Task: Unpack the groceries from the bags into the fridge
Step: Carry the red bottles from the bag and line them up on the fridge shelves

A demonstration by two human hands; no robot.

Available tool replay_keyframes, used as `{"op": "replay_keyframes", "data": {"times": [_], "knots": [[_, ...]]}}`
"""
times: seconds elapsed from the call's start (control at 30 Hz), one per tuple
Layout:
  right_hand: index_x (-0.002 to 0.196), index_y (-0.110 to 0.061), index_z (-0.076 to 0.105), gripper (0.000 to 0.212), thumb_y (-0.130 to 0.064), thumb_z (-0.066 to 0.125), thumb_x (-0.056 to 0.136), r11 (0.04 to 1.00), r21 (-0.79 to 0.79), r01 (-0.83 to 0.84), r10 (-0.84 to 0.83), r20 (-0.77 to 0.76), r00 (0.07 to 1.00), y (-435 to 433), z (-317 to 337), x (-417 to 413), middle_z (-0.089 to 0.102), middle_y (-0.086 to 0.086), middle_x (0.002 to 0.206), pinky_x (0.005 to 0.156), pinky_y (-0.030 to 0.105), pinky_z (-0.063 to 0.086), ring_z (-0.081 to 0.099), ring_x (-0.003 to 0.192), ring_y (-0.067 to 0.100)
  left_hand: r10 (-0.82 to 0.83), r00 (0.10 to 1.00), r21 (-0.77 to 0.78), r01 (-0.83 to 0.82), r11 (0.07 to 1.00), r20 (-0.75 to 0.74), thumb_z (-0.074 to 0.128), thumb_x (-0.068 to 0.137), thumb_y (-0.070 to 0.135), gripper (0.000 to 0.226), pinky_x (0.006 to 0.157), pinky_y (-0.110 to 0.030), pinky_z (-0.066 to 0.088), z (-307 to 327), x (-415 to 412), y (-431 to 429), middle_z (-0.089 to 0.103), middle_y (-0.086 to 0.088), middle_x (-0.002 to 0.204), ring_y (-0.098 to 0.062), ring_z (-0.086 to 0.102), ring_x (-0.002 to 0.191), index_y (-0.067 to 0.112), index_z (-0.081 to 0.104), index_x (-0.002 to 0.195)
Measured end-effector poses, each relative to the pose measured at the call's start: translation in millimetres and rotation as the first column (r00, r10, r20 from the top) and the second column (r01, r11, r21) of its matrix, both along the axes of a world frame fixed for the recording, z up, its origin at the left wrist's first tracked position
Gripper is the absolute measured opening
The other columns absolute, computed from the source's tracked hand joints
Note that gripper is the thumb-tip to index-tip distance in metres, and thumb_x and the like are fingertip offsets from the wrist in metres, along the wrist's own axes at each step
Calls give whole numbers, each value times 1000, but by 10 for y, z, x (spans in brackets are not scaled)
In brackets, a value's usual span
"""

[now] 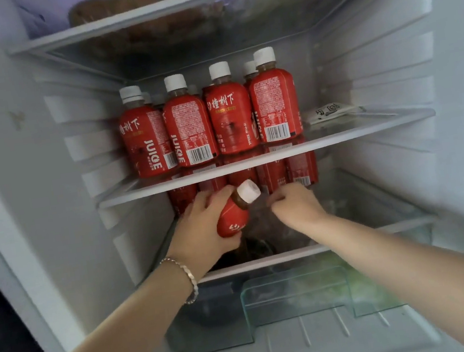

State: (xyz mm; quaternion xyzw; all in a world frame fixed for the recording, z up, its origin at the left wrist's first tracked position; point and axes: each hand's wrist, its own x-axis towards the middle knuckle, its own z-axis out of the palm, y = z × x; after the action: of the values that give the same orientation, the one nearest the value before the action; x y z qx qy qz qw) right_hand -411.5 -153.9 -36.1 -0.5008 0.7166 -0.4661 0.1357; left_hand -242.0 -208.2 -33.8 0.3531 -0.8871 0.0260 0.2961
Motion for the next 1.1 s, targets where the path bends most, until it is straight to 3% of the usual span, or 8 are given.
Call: {"op": "replay_keyframes", "data": {"times": [0.13,0.23,0.33,0.53,0.7,0.83,0.97,1.1], "knots": [[99,-20,70,21,-13,52,91,996,-89,-23,25,18,1000,102,-127,209,66,-6,105,80,22,41,56,92,7,108,943,315,-4,949,-314,79,68,19,78,99,-34,42,172,-27,-248,50,-4,128,-23,52,115,27,39,134],[100,-21,69,20,-16,51,92,994,-109,10,-39,-269,962,203,-305,323,67,-5,103,79,27,49,58,96,13,199,835,415,38,909,-513,78,71,13,66,96,-29,38,161,-50,-345,56,-2,125,-20,52,117,18,46,128],[99,-19,68,24,-17,45,93,990,-137,-17,-58,-528,847,209,-385,410,65,-3,102,80,28,47,54,99,15,217,786,387,30,922,-579,79,69,14,63,97,-31,41,91,-83,-354,58,0,122,-19,55,113,18,50,125],[109,-13,62,27,-23,42,95,984,175,-32,126,-564,816,27,-157,350,65,7,105,74,35,49,62,94,26,212,748,358,37,933,-629,80,67,15,65,94,-28,43,39,-73,-387,59,3,118,-13,56,107,20,51,125],[107,-15,62,25,-29,46,94,981,191,-42,148,-585,798,-3,-174,375,65,5,103,81,38,52,62,93,23,232,732,386,46,921,-641,79,69,14,66,91,-24,38,60,-103,-364,58,1,122,-15,54,111,19,48,128],[98,-12,66,20,-24,52,91,988,148,-33,100,-469,878,2,-215,378,68,4,96,81,38,54,63,88,21,246,804,400,-11,917,-541,78,69,21,75,101,-35,40,95,-155,-311,51,-5,130,-23,50,119,21,39,133],[86,-13,60,8,-20,56,89,996,-87,-13,19,71,997,50,-131,281,60,-2,83,67,26,42,56,83,16,74,997,111,-70,991,-28,79,64,28,84,103,-46,37,80,-256,-205,45,-4,133,-28,45,121,32,35,135],[122,-23,47,36,-16,59,89,922,-373,-109,251,357,900,114,-88,264,54,-9,109,85,19,38,51,102,6,-98,880,223,223,949,-464,79,69,16,69,100,-32,41,47,-530,32,53,3,124,-15,50,115,26,44,127]]}}
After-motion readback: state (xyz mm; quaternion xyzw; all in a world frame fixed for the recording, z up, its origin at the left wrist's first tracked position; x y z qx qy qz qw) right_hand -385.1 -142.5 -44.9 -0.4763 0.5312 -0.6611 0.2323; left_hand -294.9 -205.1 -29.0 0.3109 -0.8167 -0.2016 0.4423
